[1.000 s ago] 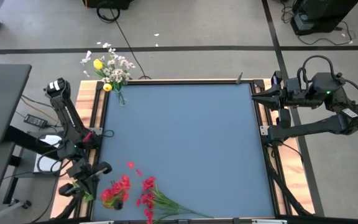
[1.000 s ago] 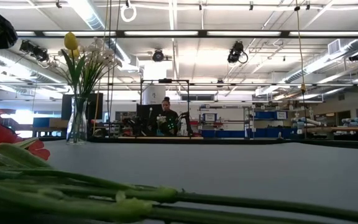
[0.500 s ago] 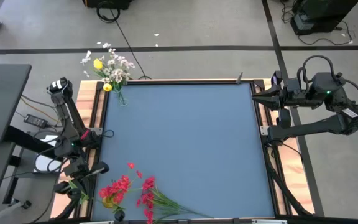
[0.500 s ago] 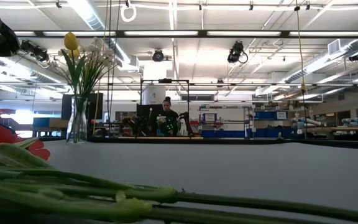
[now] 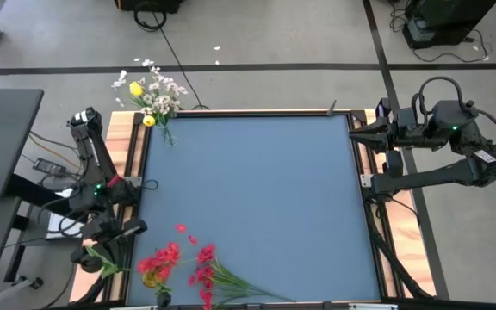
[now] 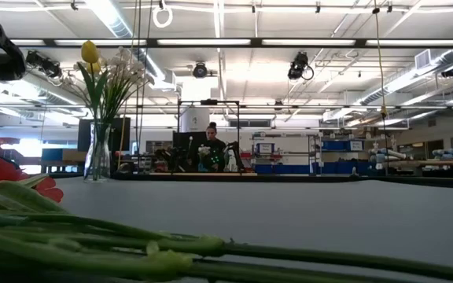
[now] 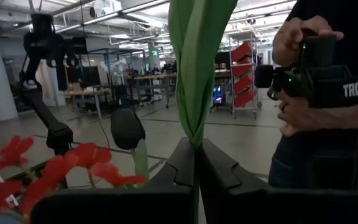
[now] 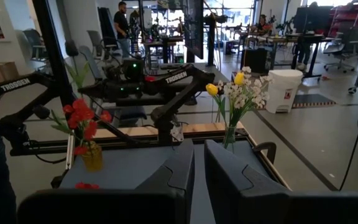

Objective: Sort flowers into vase by color
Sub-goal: Put the black flowers into the yellow vase

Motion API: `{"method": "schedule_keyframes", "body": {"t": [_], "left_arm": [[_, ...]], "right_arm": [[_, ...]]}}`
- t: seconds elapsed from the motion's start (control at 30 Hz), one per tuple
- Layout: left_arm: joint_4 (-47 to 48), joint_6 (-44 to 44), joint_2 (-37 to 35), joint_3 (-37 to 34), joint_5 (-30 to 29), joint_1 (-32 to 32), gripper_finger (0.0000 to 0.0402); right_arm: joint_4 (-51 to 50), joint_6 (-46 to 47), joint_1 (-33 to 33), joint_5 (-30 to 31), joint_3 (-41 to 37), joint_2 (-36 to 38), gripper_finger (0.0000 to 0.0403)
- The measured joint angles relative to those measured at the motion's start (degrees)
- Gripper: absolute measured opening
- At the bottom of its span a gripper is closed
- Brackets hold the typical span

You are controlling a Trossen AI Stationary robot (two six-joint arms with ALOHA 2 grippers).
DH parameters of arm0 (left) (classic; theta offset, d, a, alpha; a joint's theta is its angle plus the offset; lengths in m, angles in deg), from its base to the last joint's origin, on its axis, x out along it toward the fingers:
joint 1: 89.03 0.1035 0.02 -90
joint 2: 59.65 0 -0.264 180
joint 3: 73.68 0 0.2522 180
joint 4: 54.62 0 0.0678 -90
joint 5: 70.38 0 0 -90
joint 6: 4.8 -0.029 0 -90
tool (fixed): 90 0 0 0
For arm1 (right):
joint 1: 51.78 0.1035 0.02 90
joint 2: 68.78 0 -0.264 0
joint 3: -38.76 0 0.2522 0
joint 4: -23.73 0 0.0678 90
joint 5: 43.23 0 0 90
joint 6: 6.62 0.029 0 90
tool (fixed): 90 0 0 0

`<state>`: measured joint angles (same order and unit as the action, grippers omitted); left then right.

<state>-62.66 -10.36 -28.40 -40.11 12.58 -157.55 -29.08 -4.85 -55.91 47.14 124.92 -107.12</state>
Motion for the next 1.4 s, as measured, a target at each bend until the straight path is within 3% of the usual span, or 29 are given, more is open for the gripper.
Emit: {"method": "schedule_keyframes", "body": {"t": [0.27, 0.63, 0.73, 0.97, 1.2, 1.4], "left_arm": [[0.2, 0.5, -0.1, -0.5, -0.2, 0.6, 0.0009], [-8.9, 5.0, -0.1, -9.7, 0.3, 0.5, 0.001], [-10.6, 4.9, -0.1, -11.0, 0.1, 0.5, 0.0027], [-14.3, 7.9, -0.1, -16.0, -3.2, 0.5, 0.0135], [-16.1, 9.6, -0.2, -15.8, -3.5, 0.5, 0.0271], [-12.0, 11.0, -0.8, -12.1, -0.8, 0.5, 0.0349]], "right_arm": [[0.0, 0.0, 0.0, 0.0, 0.0, 0.0, 0.0048], [0.0, 0.0, 0.0, 0.0, 0.0, 0.0, 0.0048], [0.0, 0.0, 0.0, 0.0, 0.0, 0.0, 0.0048], [0.0, 0.0, 0.0, 0.0, 0.0, 0.0, 0.0048], [0.0, 0.0, 0.0, 0.0, 0.0, 0.0, 0.0048], [0.0, 0.0, 0.0, 0.0, 0.0, 0.0, 0.0048]]}}
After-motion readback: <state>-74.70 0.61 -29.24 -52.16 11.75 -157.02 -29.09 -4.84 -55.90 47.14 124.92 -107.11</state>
